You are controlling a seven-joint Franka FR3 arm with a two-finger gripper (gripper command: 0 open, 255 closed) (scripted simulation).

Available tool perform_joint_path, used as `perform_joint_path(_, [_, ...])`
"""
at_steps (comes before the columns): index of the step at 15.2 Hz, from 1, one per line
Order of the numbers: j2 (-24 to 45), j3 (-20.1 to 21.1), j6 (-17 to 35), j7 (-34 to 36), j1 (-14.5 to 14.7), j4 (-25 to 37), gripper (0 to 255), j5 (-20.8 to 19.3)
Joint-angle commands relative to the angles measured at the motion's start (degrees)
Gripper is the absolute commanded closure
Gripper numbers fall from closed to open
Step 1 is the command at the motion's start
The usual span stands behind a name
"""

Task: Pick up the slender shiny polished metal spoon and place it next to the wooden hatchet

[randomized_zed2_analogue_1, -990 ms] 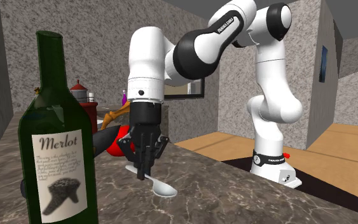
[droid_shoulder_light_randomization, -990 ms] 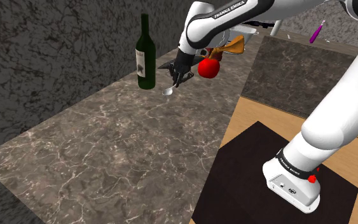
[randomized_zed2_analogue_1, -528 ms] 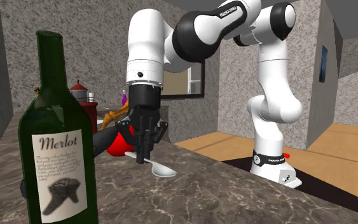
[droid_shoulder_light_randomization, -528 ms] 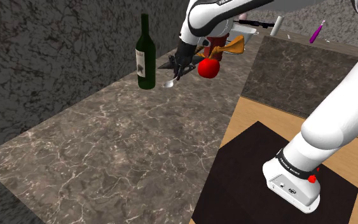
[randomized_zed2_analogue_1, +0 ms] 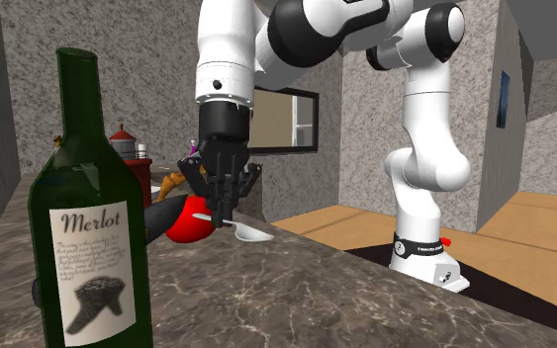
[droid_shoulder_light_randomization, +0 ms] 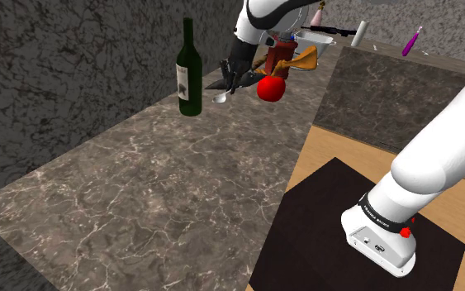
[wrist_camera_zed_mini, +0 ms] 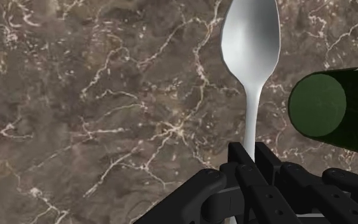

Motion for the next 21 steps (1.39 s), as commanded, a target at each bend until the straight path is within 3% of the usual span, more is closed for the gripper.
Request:
perform_joint_path(1, [-0.6,-0.1,-1.5,0.1,-0.1,0.9,255,0.1])
perform_joint_path(14, [-2.4,-0.4,-10.5,1.1,-0.4,8.3,255,0.1])
perform_joint_path(21, [-6.2,-5.7,-12.3,-9.3,-4.9,4.5,255,2.1])
